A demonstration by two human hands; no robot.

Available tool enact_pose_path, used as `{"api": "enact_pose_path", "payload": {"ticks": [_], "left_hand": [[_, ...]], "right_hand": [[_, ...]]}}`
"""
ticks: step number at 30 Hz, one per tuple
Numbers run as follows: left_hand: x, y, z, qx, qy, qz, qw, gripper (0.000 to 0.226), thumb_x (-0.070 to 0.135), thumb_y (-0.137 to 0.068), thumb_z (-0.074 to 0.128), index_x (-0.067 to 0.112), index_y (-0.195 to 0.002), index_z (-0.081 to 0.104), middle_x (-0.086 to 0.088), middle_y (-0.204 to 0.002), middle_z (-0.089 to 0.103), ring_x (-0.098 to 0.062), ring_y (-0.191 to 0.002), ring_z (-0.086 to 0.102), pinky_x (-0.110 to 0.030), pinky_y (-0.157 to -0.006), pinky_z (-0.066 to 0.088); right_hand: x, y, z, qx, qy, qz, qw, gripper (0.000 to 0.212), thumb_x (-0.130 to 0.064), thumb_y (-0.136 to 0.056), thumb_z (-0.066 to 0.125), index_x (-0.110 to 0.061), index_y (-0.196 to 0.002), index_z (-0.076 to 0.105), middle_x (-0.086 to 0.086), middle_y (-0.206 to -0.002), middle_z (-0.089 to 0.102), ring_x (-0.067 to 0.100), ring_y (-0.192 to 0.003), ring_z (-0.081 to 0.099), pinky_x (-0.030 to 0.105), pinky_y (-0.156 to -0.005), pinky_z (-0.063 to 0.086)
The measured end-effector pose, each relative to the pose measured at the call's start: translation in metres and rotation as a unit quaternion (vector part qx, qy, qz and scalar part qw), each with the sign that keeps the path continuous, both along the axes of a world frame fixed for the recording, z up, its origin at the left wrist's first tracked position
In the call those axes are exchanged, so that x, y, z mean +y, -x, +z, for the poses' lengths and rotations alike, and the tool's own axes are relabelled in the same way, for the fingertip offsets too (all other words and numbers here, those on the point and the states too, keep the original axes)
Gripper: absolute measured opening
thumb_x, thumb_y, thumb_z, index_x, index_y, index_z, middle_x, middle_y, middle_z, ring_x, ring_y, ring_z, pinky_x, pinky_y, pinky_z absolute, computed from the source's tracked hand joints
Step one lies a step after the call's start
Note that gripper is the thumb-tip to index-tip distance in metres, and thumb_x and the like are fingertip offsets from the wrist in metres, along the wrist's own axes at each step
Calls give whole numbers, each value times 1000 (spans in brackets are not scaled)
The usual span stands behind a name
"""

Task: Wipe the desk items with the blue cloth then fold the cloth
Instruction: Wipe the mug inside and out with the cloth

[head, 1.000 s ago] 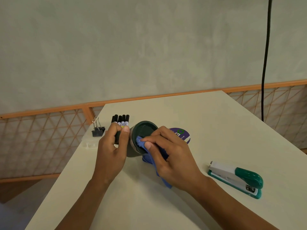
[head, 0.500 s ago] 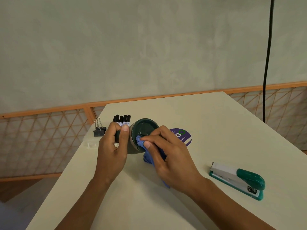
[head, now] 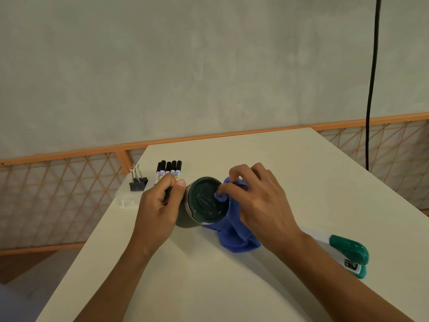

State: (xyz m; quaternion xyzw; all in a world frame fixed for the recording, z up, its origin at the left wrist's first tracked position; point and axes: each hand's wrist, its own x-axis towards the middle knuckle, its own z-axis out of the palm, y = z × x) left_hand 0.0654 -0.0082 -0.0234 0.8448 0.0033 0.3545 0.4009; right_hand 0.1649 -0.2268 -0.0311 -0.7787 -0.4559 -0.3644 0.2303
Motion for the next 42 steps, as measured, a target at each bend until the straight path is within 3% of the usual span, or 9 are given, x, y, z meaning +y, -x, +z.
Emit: {"api": "enact_pose_path", "payload": {"ticks": [5, 13, 18, 22, 27, 30, 34, 38, 42], "left_hand": [[0, 2, 5, 15, 32, 15, 999, 35, 39, -110, 50, 18, -83, 54, 11, -74, 56, -9, -72, 52, -14, -67, 42], [-8, 4, 10, -18, 27, 27, 999, 31, 34, -107, 49, 19, -80, 47, 18, -68, 53, -4, -66, 52, -9, -62, 40], [3, 4, 6, -6, -17, 32, 999, 38, 34, -110, 52, 17, -77, 48, 7, -69, 48, -13, -68, 46, -13, -64, 37], [5, 2, 4, 11, -34, 10, 999, 38, 33, -109, 51, 16, -76, 45, 3, -70, 45, -14, -68, 42, -22, -63, 37], [4, -1, 0, 22, -29, 14, 999, 36, 39, -108, 51, 24, -76, 45, 9, -69, 47, -15, -68, 44, -21, -65, 38], [9, -3, -4, 30, -33, 36, 998, 39, 45, -107, 50, 18, -80, 48, 3, -69, 49, -18, -69, 46, -31, -65, 42], [8, -3, -3, 13, -20, 34, 999, 39, 44, -108, 49, 17, -80, 50, 5, -69, 49, -15, -67, 45, -24, -62, 39], [1, -4, -5, 11, -21, 29, 999, 37, 42, -108, 50, 20, -79, 48, 9, -69, 49, -14, -66, 46, -21, -63, 40], [-2, -5, -7, 6, -13, 25, 1000, 39, 41, -109, 51, 17, -78, 46, 4, -67, 47, -15, -65, 43, -25, -59, 40]], "right_hand": [[6, 4, -1, 20, 14, 41, 999, 41, 5, -79, 72, -27, -104, 73, -3, -115, 61, 22, -94, 49, 40, -74, 46], [17, 30, -5, 171, -44, 155, 972, 39, 0, -84, 41, -19, -102, 70, -6, -110, 54, 18, -93, 43, 30, -76, 36], [9, 15, -1, 80, 38, 69, 994, 40, -6, -79, 47, -27, -103, 70, -5, -113, 57, 22, -95, 46, 44, -76, 44], [3, 4, 2, 17, 46, 16, 999, 30, -6, -90, 60, -30, -105, 70, -2, -117, 57, 24, -99, 49, 44, -79, 44], [4, 1, -2, 12, 57, 46, 997, 36, -8, -89, 44, -30, -98, 71, -1, -117, 58, 23, -97, 48, 43, -77, 46], [9, 11, -7, 70, 50, 86, 993, 43, -2, -79, 43, -28, -97, 72, -5, -113, 56, 21, -95, 46, 40, -75, 44], [10, 19, -10, 216, -73, 167, 959, 51, 16, -83, 52, -24, -104, 76, -8, -110, 54, 19, -99, 55, 36, -79, 48], [10, 21, -2, 305, -220, 142, 916, 34, 1, -107, 53, -23, -115, 76, -8, -115, 60, 19, -112, 64, 36, -93, 55], [15, 30, -3, 301, -183, 143, 925, 24, -10, -110, 55, -21, -118, 75, -6, -113, 62, 19, -112, 62, 32, -93, 52]]}}
